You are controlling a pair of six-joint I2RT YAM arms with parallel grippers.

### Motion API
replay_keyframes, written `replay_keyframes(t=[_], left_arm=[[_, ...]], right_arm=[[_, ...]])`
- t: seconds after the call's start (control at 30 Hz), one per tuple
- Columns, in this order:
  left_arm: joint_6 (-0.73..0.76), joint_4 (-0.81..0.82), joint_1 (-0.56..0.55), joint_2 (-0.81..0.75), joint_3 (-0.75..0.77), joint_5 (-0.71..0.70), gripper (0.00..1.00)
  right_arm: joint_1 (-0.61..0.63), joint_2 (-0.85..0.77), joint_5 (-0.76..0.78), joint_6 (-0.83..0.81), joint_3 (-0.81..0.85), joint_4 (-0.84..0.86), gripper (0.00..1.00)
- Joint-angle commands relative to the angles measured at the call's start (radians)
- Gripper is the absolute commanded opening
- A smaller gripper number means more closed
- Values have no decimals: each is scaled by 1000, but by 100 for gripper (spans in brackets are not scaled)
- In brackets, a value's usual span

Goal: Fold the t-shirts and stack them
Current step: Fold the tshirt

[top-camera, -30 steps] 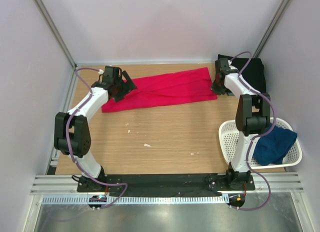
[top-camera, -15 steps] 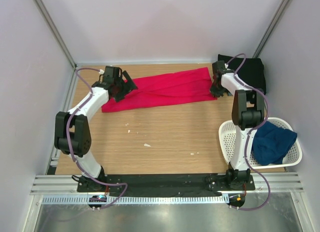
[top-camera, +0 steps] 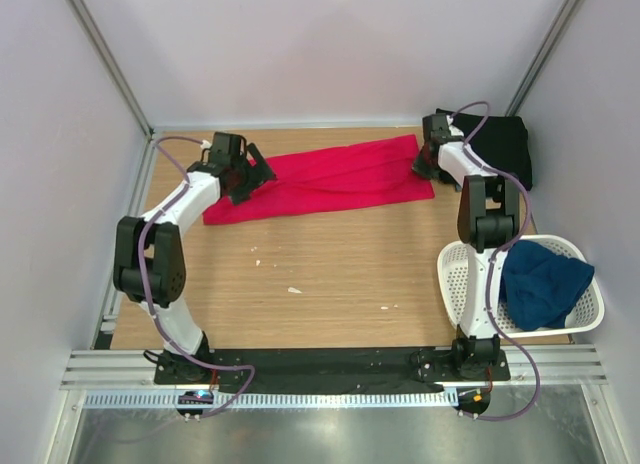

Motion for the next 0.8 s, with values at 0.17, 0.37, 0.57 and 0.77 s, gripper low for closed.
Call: replay_keyframes(t=[0.17, 0.37, 0.57, 0.77], left_arm=[[49, -10, 13, 80, 152, -16, 90], [65, -25, 28, 108, 192, -28, 90], [30, -33, 28, 106, 150, -31, 90], [-6, 4, 28, 129, 120, -71, 90]], right_arm=[[-1, 128, -8, 41, 300, 36, 24], [-21, 104, 18, 24, 354, -21, 45], [8, -42, -109, -30, 202, 39, 55], [129, -117, -117, -67, 42, 56, 56]])
